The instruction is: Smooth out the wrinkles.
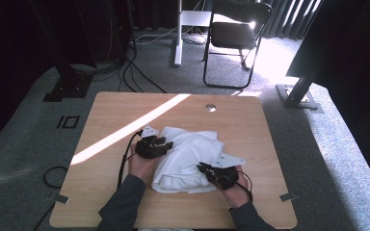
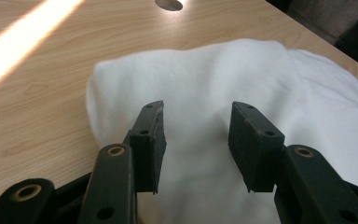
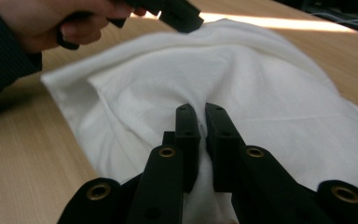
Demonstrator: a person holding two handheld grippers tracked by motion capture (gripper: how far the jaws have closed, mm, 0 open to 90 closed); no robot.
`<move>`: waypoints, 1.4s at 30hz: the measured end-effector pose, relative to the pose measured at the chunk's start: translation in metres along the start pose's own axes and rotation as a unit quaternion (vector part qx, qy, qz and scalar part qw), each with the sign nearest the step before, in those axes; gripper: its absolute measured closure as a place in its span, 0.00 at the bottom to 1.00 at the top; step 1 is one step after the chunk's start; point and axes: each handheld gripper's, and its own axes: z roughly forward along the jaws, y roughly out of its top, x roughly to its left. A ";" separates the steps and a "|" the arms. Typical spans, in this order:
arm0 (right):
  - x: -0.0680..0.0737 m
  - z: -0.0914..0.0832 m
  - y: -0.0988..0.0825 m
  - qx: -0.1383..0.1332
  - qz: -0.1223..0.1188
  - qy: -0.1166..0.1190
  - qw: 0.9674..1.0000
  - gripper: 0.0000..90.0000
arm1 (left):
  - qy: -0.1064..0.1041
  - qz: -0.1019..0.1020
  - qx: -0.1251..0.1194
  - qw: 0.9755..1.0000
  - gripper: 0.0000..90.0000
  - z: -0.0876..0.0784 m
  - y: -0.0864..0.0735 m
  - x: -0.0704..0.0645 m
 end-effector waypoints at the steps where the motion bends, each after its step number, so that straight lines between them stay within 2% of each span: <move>1: -0.002 -0.006 0.000 -0.005 0.003 0.000 1.000 0.93 | -0.002 0.002 0.002 1.000 0.63 0.001 0.000 -0.001; 3: -0.006 -0.015 -0.001 -0.018 0.009 0.002 1.000 0.92 | 0.000 0.011 0.009 1.000 0.62 0.004 0.000 -0.004; 5: -0.012 -0.020 -0.005 -0.013 0.010 -0.004 1.000 0.90 | -0.001 0.018 0.018 1.000 0.62 0.009 -0.002 -0.008; 7: -0.017 -0.019 -0.010 -0.002 0.018 0.003 1.000 0.85 | 0.002 0.026 0.025 0.999 0.63 0.015 -0.003 -0.011; 8: -0.019 -0.019 -0.012 0.003 0.018 -0.007 1.000 0.84 | 0.006 0.029 0.029 0.999 0.63 0.017 -0.004 -0.012; 10: -0.024 -0.021 -0.017 0.004 0.028 -0.007 1.000 0.94 | 0.004 0.025 0.029 0.999 0.64 0.018 -0.005 -0.011; 12: -0.028 -0.024 -0.019 0.006 0.035 -0.013 0.999 0.97 | 0.001 0.025 0.028 0.999 0.64 0.018 -0.004 -0.011; 15: -0.031 -0.029 -0.019 0.002 0.036 -0.020 0.999 0.97 | 0.006 0.031 0.034 0.999 0.65 0.020 -0.005 -0.012; 17: -0.035 -0.035 -0.019 -0.012 0.046 -0.013 0.999 0.97 | 0.007 0.031 0.033 0.999 0.65 0.023 -0.005 -0.012; 21: -0.044 -0.045 -0.021 -0.023 0.063 -0.029 0.997 0.97 | 0.012 0.035 0.042 0.998 0.65 0.029 -0.004 -0.015; 24: -0.053 -0.052 -0.026 -0.031 0.083 -0.031 0.996 0.92 | 0.013 0.034 0.047 0.998 0.65 0.035 -0.004 -0.018; 25: -0.055 -0.054 -0.027 -0.028 0.083 -0.039 0.995 0.90 | 0.017 0.037 0.049 0.998 0.65 0.036 -0.003 -0.019; 27: -0.059 -0.057 -0.030 -0.029 0.090 -0.044 0.995 0.79 | 0.018 0.034 0.048 0.998 0.65 0.038 -0.003 -0.020; 28: -0.060 -0.057 -0.030 -0.026 0.088 -0.041 0.995 0.73 | 0.018 0.034 0.047 0.998 0.65 0.038 -0.002 -0.020; 30: -0.060 -0.054 -0.030 -0.020 0.081 -0.043 0.996 0.70 | 0.019 0.035 0.047 0.998 0.66 0.039 -0.002 -0.020; 32: -0.061 -0.049 -0.030 -0.017 0.080 -0.038 0.996 0.76 | 0.020 0.035 0.047 0.998 0.69 0.040 -0.002 -0.021; 33: -0.062 -0.047 -0.030 -0.015 0.079 -0.036 0.996 0.88 | 0.019 0.039 0.048 0.998 0.72 0.040 -0.002 -0.022; 35: -0.061 -0.047 -0.028 -0.021 0.072 -0.034 0.997 0.95 | 0.027 0.049 0.048 0.997 0.81 0.041 -0.002 -0.023; 36: -0.061 -0.048 -0.027 -0.026 0.074 -0.031 0.996 0.94 | 0.028 0.050 0.048 0.997 0.84 0.041 -0.002 -0.023; 37: -0.061 -0.050 -0.025 -0.035 0.077 -0.025 0.996 0.89 | 0.026 0.049 0.048 0.997 0.86 0.041 -0.001 -0.024; 39: -0.063 -0.051 -0.022 -0.040 0.080 -0.019 0.996 0.71 | 0.027 0.048 0.044 0.998 0.89 0.042 -0.001 -0.025; 42: -0.062 -0.043 -0.018 -0.016 0.069 -0.010 0.997 0.73 | 0.029 0.045 0.043 0.998 0.89 0.042 -0.001 -0.026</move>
